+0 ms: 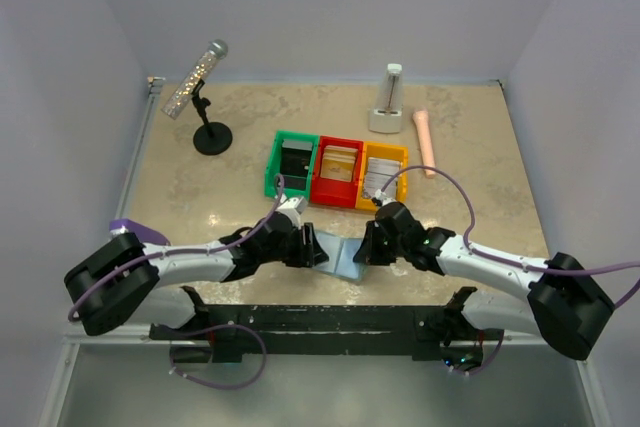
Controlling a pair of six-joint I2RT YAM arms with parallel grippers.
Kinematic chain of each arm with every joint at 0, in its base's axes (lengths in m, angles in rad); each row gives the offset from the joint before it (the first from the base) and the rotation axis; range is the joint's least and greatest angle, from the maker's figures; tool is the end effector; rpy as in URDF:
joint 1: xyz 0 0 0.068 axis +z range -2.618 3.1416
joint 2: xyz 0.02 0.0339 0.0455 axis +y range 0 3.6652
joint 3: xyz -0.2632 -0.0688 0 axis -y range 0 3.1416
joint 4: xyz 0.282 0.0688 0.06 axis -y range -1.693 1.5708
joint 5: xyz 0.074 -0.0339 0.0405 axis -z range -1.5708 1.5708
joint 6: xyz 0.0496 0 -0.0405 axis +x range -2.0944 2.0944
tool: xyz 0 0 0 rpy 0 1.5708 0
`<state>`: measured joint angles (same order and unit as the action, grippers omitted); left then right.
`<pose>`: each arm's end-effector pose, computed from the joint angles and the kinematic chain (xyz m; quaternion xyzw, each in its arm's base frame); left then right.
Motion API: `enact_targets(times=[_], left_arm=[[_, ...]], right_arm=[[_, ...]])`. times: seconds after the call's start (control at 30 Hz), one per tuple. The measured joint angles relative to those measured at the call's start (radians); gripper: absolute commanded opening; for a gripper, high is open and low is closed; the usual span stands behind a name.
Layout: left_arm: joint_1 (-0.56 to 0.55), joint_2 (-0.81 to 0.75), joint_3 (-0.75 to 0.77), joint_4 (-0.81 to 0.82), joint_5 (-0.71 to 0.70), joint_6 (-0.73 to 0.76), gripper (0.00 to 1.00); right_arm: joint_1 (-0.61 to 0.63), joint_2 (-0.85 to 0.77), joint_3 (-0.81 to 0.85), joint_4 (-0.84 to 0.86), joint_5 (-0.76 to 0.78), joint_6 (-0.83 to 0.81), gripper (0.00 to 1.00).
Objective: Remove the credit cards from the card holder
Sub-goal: Open the card holder at the center of the board.
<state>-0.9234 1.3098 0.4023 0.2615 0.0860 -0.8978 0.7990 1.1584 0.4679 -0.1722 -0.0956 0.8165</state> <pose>0.1604 -0.2192 0.1082 0.0306 0.8938 -0.3756 0.2429 0.1712 0.1827 0.1276 -0.0084 0.9370 0.2813 0.2069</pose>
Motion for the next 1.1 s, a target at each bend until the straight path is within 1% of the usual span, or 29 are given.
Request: enact_targets(times=[0.13,0.37,0.53,0.7,0.77,0.93,1.1], left_arm=[[0.0,0.023,0.006,0.023,0.025,0.0,0.51],[-0.001,0.064,0.01,0.116,0.103,0.0,0.51],[-0.001,0.069,0.011,0.183,0.151,0.0,0.51],[-0.002,0.069,0.011,0.218,0.169,0.0,0.52],[-0.002,0.058,0.011,0.21,0.158,0.0,0.52],[-0.002,-0.021,0.013,0.116,0.071,0.004,0.52],[-0.002,-0.028,0.017,0.022,0.003,0.003,0.51]], right_arm=[[0.0,0.0,0.004,-0.003,0.0,-0.006,0.0],[0.0,0.011,0.004,-0.003,0.0,-0.01,0.0],[0.0,0.013,0.004,-0.003,-0.002,-0.01,0.0],[0.0,0.013,0.004,-0.003,-0.001,-0.009,0.0],[0.0,0.013,0.004,-0.003,-0.001,-0.009,0.0],[0.0,0.013,0.004,-0.003,-0.001,-0.009,0.0],[0.0,0.013,0.004,-0.003,-0.001,-0.009,0.0]])
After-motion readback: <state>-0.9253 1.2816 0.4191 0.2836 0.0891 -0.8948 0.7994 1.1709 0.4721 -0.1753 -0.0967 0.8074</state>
